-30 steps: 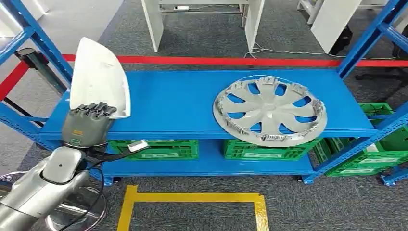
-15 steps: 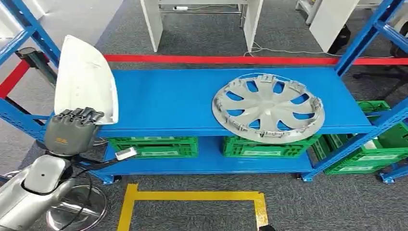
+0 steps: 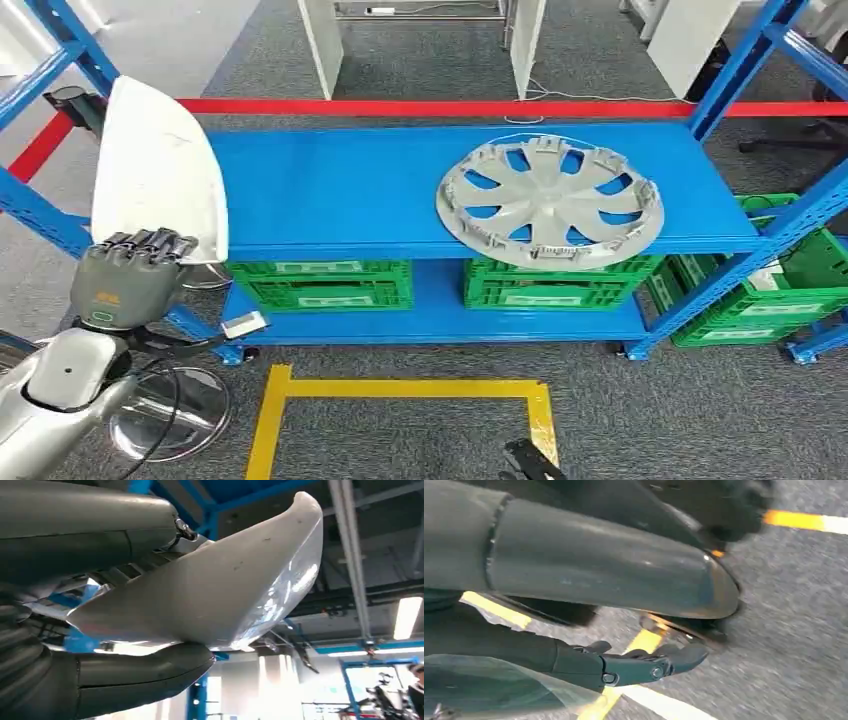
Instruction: Take the parts from the cabinet and place them on the table.
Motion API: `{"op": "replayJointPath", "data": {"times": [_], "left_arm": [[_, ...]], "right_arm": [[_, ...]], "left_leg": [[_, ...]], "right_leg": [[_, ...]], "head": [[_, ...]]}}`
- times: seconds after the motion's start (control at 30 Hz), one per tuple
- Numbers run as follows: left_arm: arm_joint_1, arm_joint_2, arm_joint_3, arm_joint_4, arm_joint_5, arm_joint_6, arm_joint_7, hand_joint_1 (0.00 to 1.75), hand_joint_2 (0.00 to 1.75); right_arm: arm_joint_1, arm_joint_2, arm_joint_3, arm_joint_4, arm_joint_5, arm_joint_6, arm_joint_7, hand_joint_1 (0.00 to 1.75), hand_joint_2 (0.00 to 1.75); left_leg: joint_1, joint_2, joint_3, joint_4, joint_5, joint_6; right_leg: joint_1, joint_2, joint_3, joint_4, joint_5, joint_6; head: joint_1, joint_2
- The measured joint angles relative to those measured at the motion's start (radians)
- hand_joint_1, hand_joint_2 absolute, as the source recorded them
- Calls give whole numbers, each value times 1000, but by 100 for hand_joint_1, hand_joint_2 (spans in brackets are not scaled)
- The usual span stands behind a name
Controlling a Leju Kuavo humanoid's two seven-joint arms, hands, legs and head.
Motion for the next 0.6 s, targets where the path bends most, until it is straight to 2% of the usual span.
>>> {"op": "replayJointPath", "data": {"times": [0.07,0.1,0.13,0.17,0.2,0.23,0.27,0.3,0.33,0.37,0.4,0.43,0.47,0.5,0.53,0.6], "left_arm": [[0,-2,0,0,0,-2,-3,175,175],[-1,-3,0,0,0,-2,-3,175,175],[-2,-4,0,0,0,-2,-3,175,175],[-5,-6,0,0,0,-3,-4,175,175],[-7,-8,1,0,0,-3,-4,175,175],[-6,-10,0,0,0,-3,-5,175,175],[-6,-10,0,0,0,-3,-5,175,175],[-6,-11,0,0,0,-3,-5,175,175],[-5,-12,0,0,0,-3,-5,175,175],[-5,-13,0,0,0,-3,-6,175,175],[-5,-13,0,0,0,-3,-6,175,175],[-5,-13,0,0,0,-1,-6,175,175],[-5,-14,1,0,0,1,-9,175,175],[-5,-13,2,0,0,2,-10,175,175],[-5,-13,2,0,0,2,-13,175,175],[-4,-14,2,0,0,3,-16,175,175]], "right_arm": [[-8,1,-18,-12,25,5,4,0,0],[-9,1,-28,-18,33,11,5,0,0],[-10,1,-36,-22,37,15,6,0,0],[-10,1,-43,-26,39,16,7,0,0],[-10,1,-49,-30,40,16,8,0,0],[-11,1,-53,-32,40,16,8,0,0],[-12,1,-57,-34,41,16,8,0,0],[-12,1,-62,-36,41,16,8,0,0],[-12,1,-64,-39,41,16,8,0,0],[-12,1,-67,-39,42,16,8,0,0],[-12,1,-69,-40,46,17,7,0,0],[-12,1,-72,-43,52,19,5,0,0],[-12,0,-80,-46,57,21,0,0,0],[-12,-1,-92,-48,59,23,-5,0,0],[-12,-1,-101,-50,61,26,-8,0,0],[-9,-1,-119,-55,69,33,-11,0,0]], "left_leg": [[-5,0,-14,8,7,11],[-6,1,-21,7,15,21],[3,5,-29,0,29,33],[1,7,-40,0,40,43],[0,7,-56,1,52,50],[-2,7,-71,1,63,53],[-5,7,-88,3,75,55],[-8,7,-103,3,86,56],[-12,7,-117,3,96,56],[-15,7,-131,4,107,56],[-18,6,-142,4,116,56],[-21,5,-151,4,125,54],[-19,5,-155,5,133,52],[-25,4,-162,7,140,47],[-22,5,-166,7,150,43],[-16,6,-172,2,170,30]], "right_leg": [[-2,-1,-3,-7,17,13],[-2,-1,-3,-10,26,21],[-5,1,-9,-5,14,25],[-4,3,-28,19,-32,27],[-3,5,-51,83,-99,30],[-2,6,-72,161,-150,31],[-1,6,-93,243,-188,32],[0,6,-101,296,-198,31],[1,6,-90,308,-178,28],[2,6,-58,280,-140,23],[6,6,-6,214,-101,14],[11,8,60,121,-81,2],[19,13,120,30,-95,-12],[20,10,168,-37,-114,-18],[22,11,172,-55,-120,-15],[28,11,161,-53,-108,-22]], "head": [[-1,0],[-1,0],[0,0],[1,0],[4,0],[5,0],[5,0],[5,0],[5,0],[5,0],[5,0],[5,0],[4,0],[3,0],[4,0],[4,0]]}}
